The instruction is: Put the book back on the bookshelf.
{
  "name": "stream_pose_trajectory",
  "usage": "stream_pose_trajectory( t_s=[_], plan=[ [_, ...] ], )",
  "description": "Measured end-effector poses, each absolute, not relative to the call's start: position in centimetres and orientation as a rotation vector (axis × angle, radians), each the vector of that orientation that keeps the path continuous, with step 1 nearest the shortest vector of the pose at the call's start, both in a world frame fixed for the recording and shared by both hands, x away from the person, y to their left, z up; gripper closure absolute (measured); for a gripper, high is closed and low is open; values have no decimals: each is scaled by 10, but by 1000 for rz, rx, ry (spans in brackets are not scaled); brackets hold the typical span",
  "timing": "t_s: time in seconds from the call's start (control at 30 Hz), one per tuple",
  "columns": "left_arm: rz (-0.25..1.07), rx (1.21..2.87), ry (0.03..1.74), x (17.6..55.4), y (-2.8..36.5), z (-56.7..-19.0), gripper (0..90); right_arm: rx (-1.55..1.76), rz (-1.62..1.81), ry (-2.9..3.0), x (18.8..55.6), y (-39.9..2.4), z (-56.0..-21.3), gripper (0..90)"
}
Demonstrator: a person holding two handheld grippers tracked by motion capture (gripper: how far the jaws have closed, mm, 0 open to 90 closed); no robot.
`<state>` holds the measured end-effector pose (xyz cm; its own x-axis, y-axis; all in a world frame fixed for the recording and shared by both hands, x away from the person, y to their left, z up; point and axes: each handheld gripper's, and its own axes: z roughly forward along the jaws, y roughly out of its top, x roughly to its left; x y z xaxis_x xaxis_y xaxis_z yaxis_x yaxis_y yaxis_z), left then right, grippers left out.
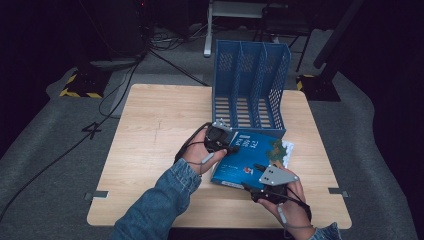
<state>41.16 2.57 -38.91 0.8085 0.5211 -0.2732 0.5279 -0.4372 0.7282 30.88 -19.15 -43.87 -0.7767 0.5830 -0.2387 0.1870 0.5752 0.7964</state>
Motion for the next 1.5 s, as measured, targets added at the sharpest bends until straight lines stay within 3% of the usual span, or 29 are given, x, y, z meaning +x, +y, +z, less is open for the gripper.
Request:
stream_pose_trajectory(
  t_s=[0.33, 0.9, 1.5],
  plan=[
    [-12, 2116, 773, 411, 27, -389, 815, 559, 925, 2395, 309, -177, -460, 273],
    [-88, 2105, 791, 412, 28, -389, 807, 395, 742, 2288, 314, -168, -488, 7],
    [-124, 2067, 821, 412, 28, -388, 809, 408, 640, 2116, 322, -156, -503, 0]
  ],
)
